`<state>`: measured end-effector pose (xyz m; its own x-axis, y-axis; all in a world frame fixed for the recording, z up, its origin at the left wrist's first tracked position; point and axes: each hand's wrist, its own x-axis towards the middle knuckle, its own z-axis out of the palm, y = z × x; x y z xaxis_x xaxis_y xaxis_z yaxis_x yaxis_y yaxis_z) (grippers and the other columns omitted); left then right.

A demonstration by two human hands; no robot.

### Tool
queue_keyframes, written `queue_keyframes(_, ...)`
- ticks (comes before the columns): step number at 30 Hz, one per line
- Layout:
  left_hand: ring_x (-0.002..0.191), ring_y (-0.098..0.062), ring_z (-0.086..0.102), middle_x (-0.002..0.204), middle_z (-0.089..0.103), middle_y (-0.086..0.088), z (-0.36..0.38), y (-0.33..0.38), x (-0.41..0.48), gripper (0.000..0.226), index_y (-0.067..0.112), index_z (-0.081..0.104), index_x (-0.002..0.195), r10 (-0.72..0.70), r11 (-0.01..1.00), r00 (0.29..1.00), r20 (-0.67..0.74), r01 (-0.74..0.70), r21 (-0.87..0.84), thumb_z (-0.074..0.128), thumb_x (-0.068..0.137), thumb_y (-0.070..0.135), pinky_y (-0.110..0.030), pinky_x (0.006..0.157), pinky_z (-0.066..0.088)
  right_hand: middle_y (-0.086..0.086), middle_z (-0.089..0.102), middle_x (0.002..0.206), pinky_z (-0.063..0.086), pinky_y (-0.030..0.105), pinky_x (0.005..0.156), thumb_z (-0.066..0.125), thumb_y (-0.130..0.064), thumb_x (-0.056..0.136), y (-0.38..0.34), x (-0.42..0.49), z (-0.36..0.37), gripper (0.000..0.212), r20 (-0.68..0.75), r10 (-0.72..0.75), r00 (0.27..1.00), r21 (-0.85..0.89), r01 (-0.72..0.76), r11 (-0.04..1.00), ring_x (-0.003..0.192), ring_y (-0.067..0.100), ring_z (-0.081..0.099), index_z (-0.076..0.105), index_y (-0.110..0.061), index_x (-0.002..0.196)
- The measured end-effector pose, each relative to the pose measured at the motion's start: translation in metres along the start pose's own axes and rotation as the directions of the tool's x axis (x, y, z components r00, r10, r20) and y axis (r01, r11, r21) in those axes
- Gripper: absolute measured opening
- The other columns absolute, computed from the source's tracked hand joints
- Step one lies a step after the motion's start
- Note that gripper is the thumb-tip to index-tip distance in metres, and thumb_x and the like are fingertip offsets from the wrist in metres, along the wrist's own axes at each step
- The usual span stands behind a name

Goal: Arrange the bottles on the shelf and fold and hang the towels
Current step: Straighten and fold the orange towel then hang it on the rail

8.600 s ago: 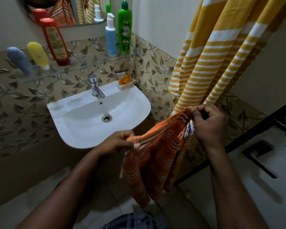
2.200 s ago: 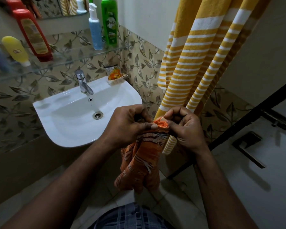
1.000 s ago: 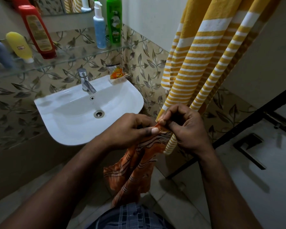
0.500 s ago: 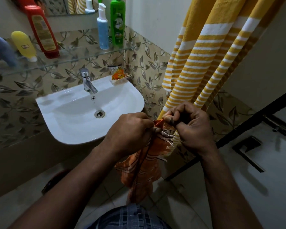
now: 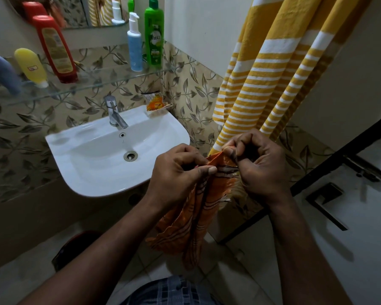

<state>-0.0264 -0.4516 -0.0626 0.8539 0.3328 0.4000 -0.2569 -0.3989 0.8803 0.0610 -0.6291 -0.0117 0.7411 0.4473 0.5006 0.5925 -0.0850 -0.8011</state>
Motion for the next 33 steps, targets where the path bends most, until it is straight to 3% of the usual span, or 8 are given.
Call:
queue_keyframes(3, 0.079, -0.008, 0.069, 0.087, 0.072, 0.007, -0.003, 0.004, 0.003, 0.016, 0.018, 0.083, 0.088, 0.154, 0.964, 0.988, 0.019, -0.154, 0.217, 0.086, 0.085, 0.033, -0.033, 0.065, 0.057, 0.002, 0.071, 0.088, 0.062, 0.049, 0.076, 0.065, 0.020, 0.086, -0.001, -0.001, -0.002, 0.032, -0.002, -0.026, 1.000, -0.051, 0.026, 0.998, 0.090, 0.023, 0.073, 0.055, -0.008, 0.076)
queue_keyframes(7, 0.073, -0.002, 0.065, 0.081, 0.070, 0.012, -0.001, 0.010, 0.005, 0.013, 0.022, 0.080, 0.081, 0.107, 0.946, 0.993, 0.055, -0.119, 0.300, 0.091, 0.079, 0.029, -0.026, 0.061, 0.055, 0.000, 0.071, 0.087, 0.062, 0.049, 0.077, 0.065, 0.019, 0.086, -0.004, -0.004, 0.000, 0.028, -0.007, -0.042, 0.999, -0.080, 0.041, 0.996, 0.090, 0.021, 0.073, 0.055, -0.004, 0.076)
queue_keyframes(12, 0.068, -0.004, 0.069, 0.072, 0.071, 0.011, -0.002, 0.014, 0.005, 0.027, 0.018, 0.068, 0.074, -0.067, 0.988, 0.998, 0.011, 0.065, 0.140, 0.095, 0.075, 0.024, -0.027, 0.058, 0.057, -0.001, 0.071, 0.086, 0.061, 0.048, 0.073, 0.068, 0.015, 0.087, -0.006, -0.002, -0.001, 0.026, -0.019, -0.060, 0.998, -0.081, 0.059, 0.995, 0.085, 0.020, 0.072, 0.054, -0.003, 0.075)
queue_keyframes(16, 0.071, -0.007, 0.072, 0.076, 0.074, 0.006, -0.005, 0.016, 0.008, 0.028, 0.019, 0.069, 0.086, -0.130, 0.991, 0.989, 0.065, 0.128, 0.029, 0.095, 0.074, 0.021, -0.026, 0.063, 0.058, 0.001, 0.072, 0.087, 0.062, 0.050, 0.072, 0.070, 0.013, 0.088, -0.006, -0.003, -0.001, 0.028, -0.039, -0.046, 0.998, -0.068, 0.043, 0.997, 0.085, 0.021, 0.073, 0.053, -0.005, 0.075)
queue_keyframes(21, 0.070, -0.002, 0.069, 0.076, 0.073, 0.012, -0.005, 0.015, 0.007, 0.010, 0.019, 0.078, 0.087, -0.113, 0.993, 0.989, 0.098, 0.109, 0.048, 0.087, 0.084, 0.023, -0.012, 0.061, 0.047, -0.001, 0.072, 0.087, 0.060, 0.055, 0.072, 0.070, 0.007, 0.088, -0.004, -0.004, -0.001, 0.024, -0.026, -0.036, 0.999, -0.042, 0.035, 0.998, 0.087, 0.025, 0.073, 0.053, -0.004, 0.076)
queue_keyframes(24, 0.075, -0.006, 0.070, 0.079, 0.074, 0.011, -0.003, 0.015, 0.005, 0.005, 0.023, 0.077, 0.089, -0.098, 0.995, 0.991, 0.095, 0.097, 0.014, 0.082, 0.090, 0.024, -0.018, 0.064, 0.052, -0.001, 0.071, 0.087, 0.061, 0.054, 0.074, 0.070, 0.002, 0.090, -0.005, -0.003, -0.002, 0.022, -0.023, -0.033, 0.999, -0.013, 0.033, 0.999, 0.086, 0.024, 0.072, 0.054, -0.006, 0.077)
queue_keyframes(29, 0.078, -0.005, 0.071, 0.084, 0.075, 0.010, -0.001, 0.015, 0.003, 0.003, 0.020, 0.079, 0.092, -0.071, 0.997, 0.991, 0.113, 0.066, 0.048, 0.081, 0.090, 0.022, -0.019, 0.066, 0.055, -0.001, 0.073, 0.095, 0.062, 0.050, 0.084, 0.074, -0.001, 0.091, -0.001, 0.000, -0.012, 0.021, 0.129, 0.147, 0.981, -0.096, -0.135, 0.986, 0.094, 0.017, 0.073, 0.068, -0.020, 0.096)
queue_keyframes(33, 0.081, -0.005, 0.069, 0.086, 0.073, 0.012, 0.001, 0.014, 0.001, 0.007, 0.022, 0.080, 0.096, -0.007, 0.992, 0.984, 0.180, -0.016, 0.126, 0.080, 0.090, 0.020, -0.016, 0.066, 0.051, -0.011, 0.073, 0.116, 0.059, 0.035, 0.097, 0.083, -0.017, 0.087, -0.010, 0.006, -0.019, 0.041, 0.335, 0.186, 0.924, -0.251, -0.103, 0.963, 0.112, 0.006, 0.069, 0.070, -0.025, 0.125)
